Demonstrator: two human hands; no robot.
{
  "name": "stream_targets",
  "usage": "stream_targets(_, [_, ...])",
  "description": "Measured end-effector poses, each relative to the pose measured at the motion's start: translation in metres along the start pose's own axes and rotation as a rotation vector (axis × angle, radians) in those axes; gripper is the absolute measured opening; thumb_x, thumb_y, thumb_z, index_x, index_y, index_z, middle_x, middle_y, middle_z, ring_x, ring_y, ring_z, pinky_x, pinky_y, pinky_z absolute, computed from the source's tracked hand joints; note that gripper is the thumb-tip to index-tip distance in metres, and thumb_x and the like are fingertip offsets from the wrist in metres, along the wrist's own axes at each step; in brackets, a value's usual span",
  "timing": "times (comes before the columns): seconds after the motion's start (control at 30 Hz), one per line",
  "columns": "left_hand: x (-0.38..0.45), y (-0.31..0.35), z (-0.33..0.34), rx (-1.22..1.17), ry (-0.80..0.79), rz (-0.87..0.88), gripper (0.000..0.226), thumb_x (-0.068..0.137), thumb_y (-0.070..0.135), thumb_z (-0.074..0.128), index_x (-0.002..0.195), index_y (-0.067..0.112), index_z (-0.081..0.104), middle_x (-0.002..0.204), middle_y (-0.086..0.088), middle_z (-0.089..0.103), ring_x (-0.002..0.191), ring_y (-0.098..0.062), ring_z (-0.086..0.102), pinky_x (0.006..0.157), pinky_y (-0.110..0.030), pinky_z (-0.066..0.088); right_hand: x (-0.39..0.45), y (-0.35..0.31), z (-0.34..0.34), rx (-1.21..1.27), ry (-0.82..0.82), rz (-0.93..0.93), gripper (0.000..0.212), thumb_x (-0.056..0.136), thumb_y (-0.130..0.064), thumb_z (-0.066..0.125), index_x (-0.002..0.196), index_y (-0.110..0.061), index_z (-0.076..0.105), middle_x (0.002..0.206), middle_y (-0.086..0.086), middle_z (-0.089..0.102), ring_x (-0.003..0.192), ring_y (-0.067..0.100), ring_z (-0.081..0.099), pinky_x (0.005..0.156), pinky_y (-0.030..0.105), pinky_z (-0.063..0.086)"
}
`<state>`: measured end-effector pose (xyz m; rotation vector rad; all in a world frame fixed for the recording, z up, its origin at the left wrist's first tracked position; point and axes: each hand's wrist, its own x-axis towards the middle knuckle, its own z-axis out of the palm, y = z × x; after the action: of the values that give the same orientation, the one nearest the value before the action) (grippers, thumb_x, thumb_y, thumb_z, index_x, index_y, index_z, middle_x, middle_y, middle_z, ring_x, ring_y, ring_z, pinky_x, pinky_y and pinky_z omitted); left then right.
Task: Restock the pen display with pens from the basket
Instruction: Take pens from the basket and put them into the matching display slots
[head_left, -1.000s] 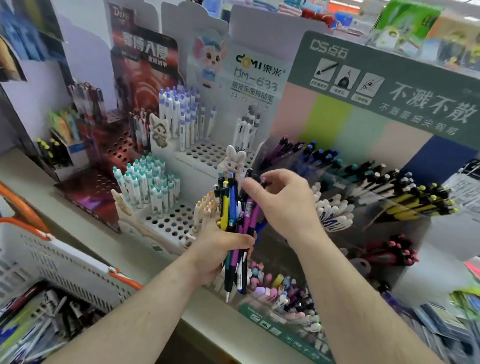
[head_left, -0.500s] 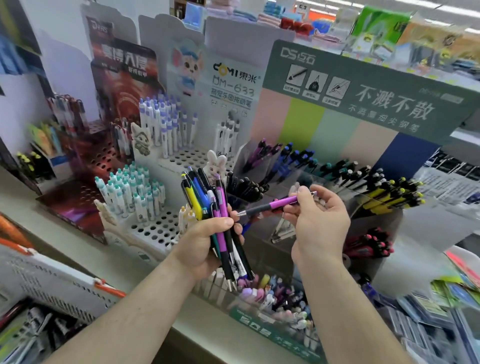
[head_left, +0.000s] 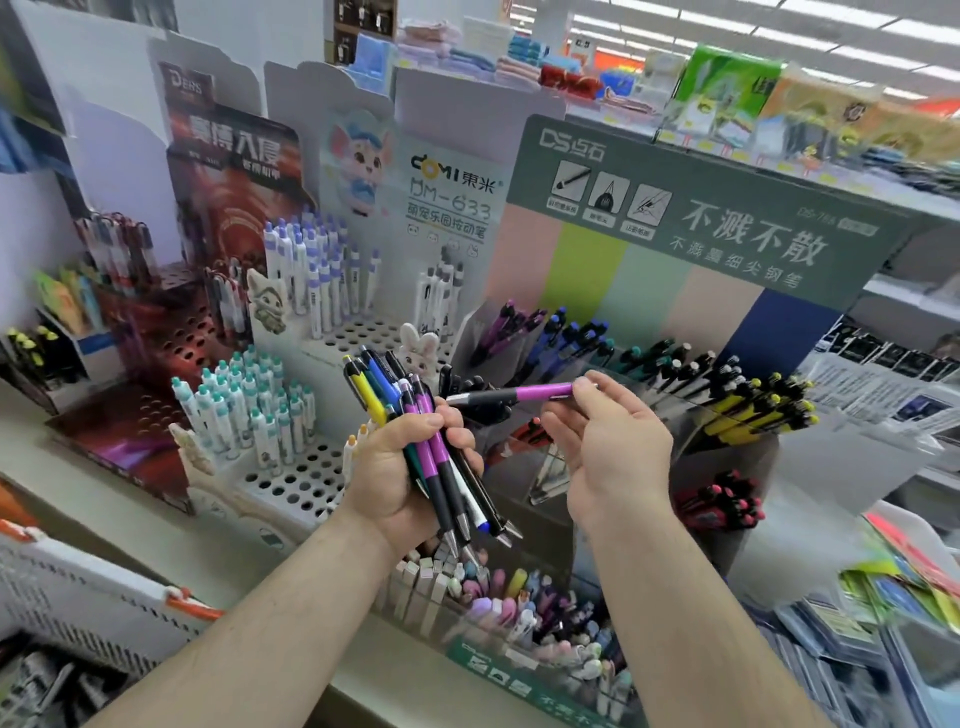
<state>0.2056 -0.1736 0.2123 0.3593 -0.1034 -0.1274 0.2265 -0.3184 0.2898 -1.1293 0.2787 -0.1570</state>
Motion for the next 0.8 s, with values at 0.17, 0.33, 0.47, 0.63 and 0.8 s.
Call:
stream_targets(0.17, [0.003, 0.011, 0.003, 0.012, -0.015, 0.026, 0.056, 0.045, 0.005, 0.087, 0.088, 0.013, 0.053, 0.075, 0.003, 0.055, 0.061, -0.012, 0.058, 0.062, -0.028, 0.054, 0.011, -0.027, 0.023, -0.167, 0.01, -0.555, 0.02, 0.095, -0.01, 0.064, 0.105, -0.027, 0.065, 0.084, 0.008, 0.072, 0.073, 0.022, 0.073, 0.071, 0.036, 0.061])
stream_targets(0.33, [0.008, 0.022, 0.006, 0.063, 0.03, 0.035, 0.053, 0.039, 0.006, 0.089, 0.082, 0.011, 0.058, 0.074, 0.002, 0.056, 0.06, -0.013, 0.057, 0.06, -0.029, 0.054, 0.038, -0.031, 0.049, -0.422, 0.037, -1.012, 0.023, 0.091, -0.019, 0.067, 0.114, -0.017, 0.072, 0.089, -0.01, 0.069, 0.074, 0.008, 0.068, 0.076, 0.034, 0.06])
stream_targets(0.47, [0.007, 0.027, 0.005, 0.064, 0.032, 0.026, 0.035, 0.051, 0.001, 0.075, 0.079, 0.011, 0.059, 0.073, 0.002, 0.055, 0.059, -0.012, 0.057, 0.059, -0.029, 0.054, 0.055, -0.024, 0.068, -0.671, -0.039, -1.143, 0.024, 0.091, -0.013, 0.065, 0.114, -0.011, 0.073, 0.101, 0.003, 0.075, 0.087, 0.015, 0.07, 0.085, 0.029, 0.057])
stream_targets(0.63, [0.003, 0.029, 0.004, 0.146, 0.071, 0.04, 0.015, 0.067, 0.003, 0.059, 0.078, 0.012, 0.061, 0.069, 0.003, 0.054, 0.058, -0.011, 0.057, 0.058, -0.028, 0.053, 0.064, -0.014, 0.085, -1.045, -0.18, -1.017, 0.025, 0.094, -0.015, 0.058, 0.113, -0.013, 0.073, 0.103, 0.005, 0.075, 0.096, 0.026, 0.068, 0.089, 0.037, 0.053])
stream_targets(0.8, [-0.003, 0.029, 0.0, 0.206, 0.064, 0.029, 0.035, 0.056, 0.006, 0.069, 0.088, 0.011, 0.055, 0.073, 0.0, 0.054, 0.059, -0.014, 0.058, 0.057, -0.03, 0.054, 0.063, -0.011, 0.098, -1.428, -0.221, -0.836, 0.026, 0.092, -0.022, 0.052, 0.103, -0.028, 0.075, 0.102, -0.006, 0.074, 0.102, 0.023, 0.063, 0.109, 0.04, 0.031])
